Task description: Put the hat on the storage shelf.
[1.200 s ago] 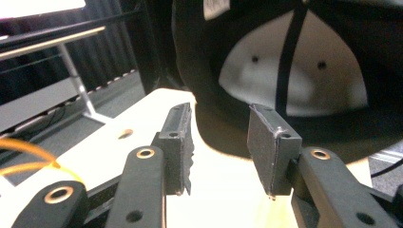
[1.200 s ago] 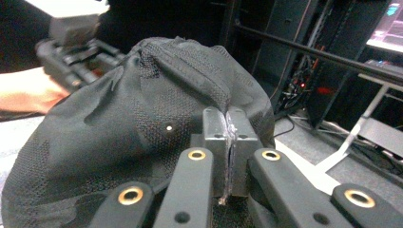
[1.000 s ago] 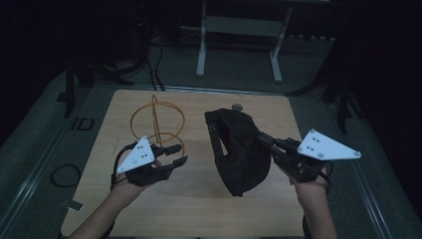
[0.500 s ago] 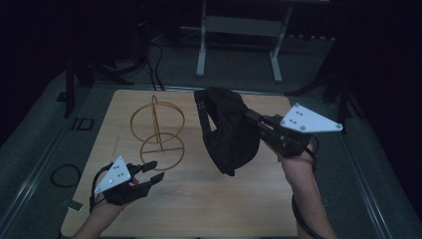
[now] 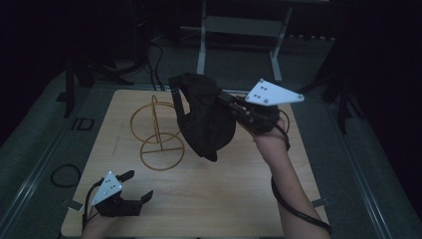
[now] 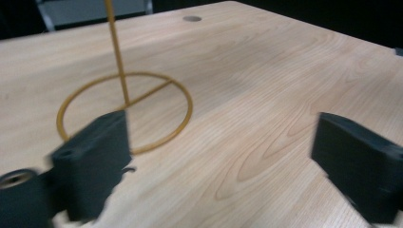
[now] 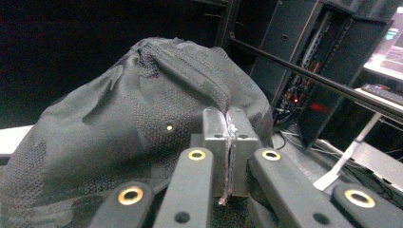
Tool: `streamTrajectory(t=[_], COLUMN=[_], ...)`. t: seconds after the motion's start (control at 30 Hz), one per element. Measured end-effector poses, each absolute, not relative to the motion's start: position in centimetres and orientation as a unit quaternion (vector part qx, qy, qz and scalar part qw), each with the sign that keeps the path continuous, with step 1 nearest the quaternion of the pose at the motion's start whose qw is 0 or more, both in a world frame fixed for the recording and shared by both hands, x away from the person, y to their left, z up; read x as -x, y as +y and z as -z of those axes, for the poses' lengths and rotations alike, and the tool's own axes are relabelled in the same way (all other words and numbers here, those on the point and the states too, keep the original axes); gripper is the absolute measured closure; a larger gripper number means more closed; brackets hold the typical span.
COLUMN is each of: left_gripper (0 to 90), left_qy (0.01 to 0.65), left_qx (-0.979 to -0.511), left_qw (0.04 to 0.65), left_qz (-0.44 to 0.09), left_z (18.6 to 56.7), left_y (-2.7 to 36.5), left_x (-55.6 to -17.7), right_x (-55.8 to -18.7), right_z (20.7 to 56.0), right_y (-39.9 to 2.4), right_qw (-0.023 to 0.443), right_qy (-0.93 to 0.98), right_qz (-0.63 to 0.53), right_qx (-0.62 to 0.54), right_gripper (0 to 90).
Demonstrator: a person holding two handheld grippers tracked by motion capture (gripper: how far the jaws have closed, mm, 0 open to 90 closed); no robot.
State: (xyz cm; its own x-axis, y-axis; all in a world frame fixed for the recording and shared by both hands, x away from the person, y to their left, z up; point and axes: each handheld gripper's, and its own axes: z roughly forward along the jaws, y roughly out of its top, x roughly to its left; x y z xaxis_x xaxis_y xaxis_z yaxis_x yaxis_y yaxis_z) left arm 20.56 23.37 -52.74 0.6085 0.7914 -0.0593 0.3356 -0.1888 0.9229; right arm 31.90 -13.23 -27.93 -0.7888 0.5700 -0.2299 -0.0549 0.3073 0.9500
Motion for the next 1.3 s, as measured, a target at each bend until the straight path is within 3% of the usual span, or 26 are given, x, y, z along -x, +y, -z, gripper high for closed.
streamTrajectory(t=[0.37,0.63,0.87,1.3], left_gripper=[2.8,4.6,2.6,2.6], left_qy=[0.411,0.416,0.422,0.428], left_qx=[-0.705,-0.708,-0.7,-0.701], left_qw=[0.523,0.513,0.497,0.497], left_qz=[-0.246,-0.248,-0.291,-0.28], left_z=[54.2,54.9,54.7,55.2], left_y=[24.7,25.0,25.4,25.6], left_x=[-19.9,-20.2,-20.0,-20.2], right_x=[-34.3,-35.6,-36.7,-38.3], right_z=[28.0,29.7,31.4,33.3], right_y=[-8.5,-4.9,-2.4,0.5], right_qw=[0.256,0.233,0.209,0.177], right_qy=[0.773,0.798,0.809,0.814], right_qz=[-0.556,-0.531,-0.523,-0.52], right_qx=[-0.165,-0.164,-0.167,-0.189], right_gripper=[89.3,89.2,89.2,88.5])
